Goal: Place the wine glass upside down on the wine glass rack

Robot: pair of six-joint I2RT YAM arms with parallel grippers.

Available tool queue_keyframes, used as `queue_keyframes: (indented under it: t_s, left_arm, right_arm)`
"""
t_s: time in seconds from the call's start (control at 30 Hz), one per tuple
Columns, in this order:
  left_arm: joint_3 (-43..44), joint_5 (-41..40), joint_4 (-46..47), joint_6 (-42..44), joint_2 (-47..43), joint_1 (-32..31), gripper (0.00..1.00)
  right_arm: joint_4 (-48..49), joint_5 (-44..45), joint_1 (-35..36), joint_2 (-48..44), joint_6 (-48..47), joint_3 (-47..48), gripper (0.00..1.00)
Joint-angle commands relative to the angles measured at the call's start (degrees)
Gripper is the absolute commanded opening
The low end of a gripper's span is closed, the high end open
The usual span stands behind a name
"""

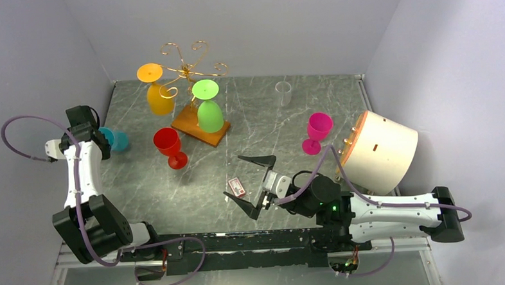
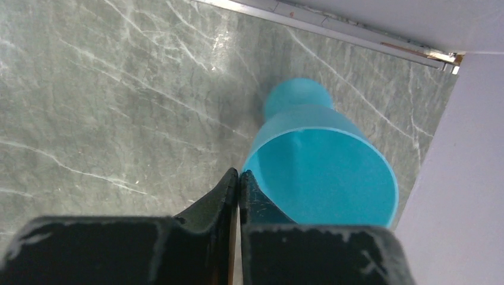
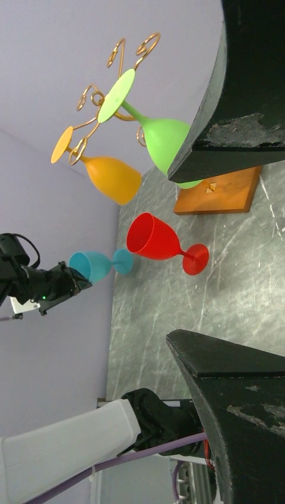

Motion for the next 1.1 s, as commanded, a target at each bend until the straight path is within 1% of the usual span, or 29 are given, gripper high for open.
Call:
queue_keyframes:
  t_s: [0.0,0.3,0.37,0.57,0.7,0.8,0.9,1.07]
  left_arm:
    - [-1.34,1.61,0.11,0.66,0.10,0.89,0.07]
    - [1.18,3.21,-1.19,1.35,-1.73,0.96,0.07]
    - [1.56,3.63,-1.26,1.54,-3.26,0.94,0.07]
    - [2.17,3.75,-0.48,3.38,-7.68,0.97,0.07]
    - [2.90,4.37,0.57,5.12,-11.17,0.98,0.07]
    - [2.95,7.03,3.25,7.67,-14.66,0.91,0.07]
    - [2.57,11.39,6.80,10.64,-18.37,0.95,0.07]
    - [4.08,18.35,8.31,13.61,-22.99,0.45,0.07]
  right_arm:
    - [0.63,-0.26,0.29,-1.17,1.24,0.80,1.00]
    - [1.48,0.35,0.26,-1.01,1.75,1.07,1.00]
    - [1.79,2.19,0.31,-0.43,3.30,1.45,1.00]
    - [-4.34,10.55,0.28,2.62,7.63,6.64,1.00]
    - [-3.16,13.99,0.27,2.96,8.73,7.09,1.00]
    - [-1.65,15.24,0.30,2.59,9.31,6.95,1.00]
    - [-0.18,16.79,0.30,2.20,10.53,6.83,1.00]
    - [0.25,20.08,0.28,3.22,13.30,8.20,0.95]
